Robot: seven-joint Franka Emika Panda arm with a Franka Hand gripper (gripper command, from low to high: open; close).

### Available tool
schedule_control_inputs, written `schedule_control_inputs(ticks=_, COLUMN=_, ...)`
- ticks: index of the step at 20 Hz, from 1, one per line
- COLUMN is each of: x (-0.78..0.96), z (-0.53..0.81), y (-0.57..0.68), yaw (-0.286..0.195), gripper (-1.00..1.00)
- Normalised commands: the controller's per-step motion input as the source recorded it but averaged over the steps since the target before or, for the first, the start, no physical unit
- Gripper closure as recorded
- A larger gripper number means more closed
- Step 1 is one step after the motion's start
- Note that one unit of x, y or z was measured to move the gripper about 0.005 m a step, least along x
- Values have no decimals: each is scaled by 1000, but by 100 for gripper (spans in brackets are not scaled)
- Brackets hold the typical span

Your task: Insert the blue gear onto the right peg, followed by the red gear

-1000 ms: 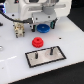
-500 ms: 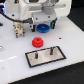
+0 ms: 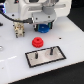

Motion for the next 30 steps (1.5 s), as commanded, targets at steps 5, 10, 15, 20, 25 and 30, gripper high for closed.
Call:
schedule_control_inputs(ticks=5, x=149, z=320, y=10, yaw=0, gripper=100)
schedule_control_inputs(ticks=10, x=522, z=401, y=-95, yaw=0, gripper=100)
schedule_control_inputs(ticks=15, x=671, z=462, y=-88, yaw=0, gripper=100)
schedule_control_inputs(ticks=20, x=681, z=461, y=-32, yaw=0, gripper=100)
schedule_control_inputs(ticks=25, x=727, z=420, y=-26, yaw=0, gripper=100)
schedule_control_inputs(ticks=30, x=770, z=342, y=-48, yaw=0, gripper=100)
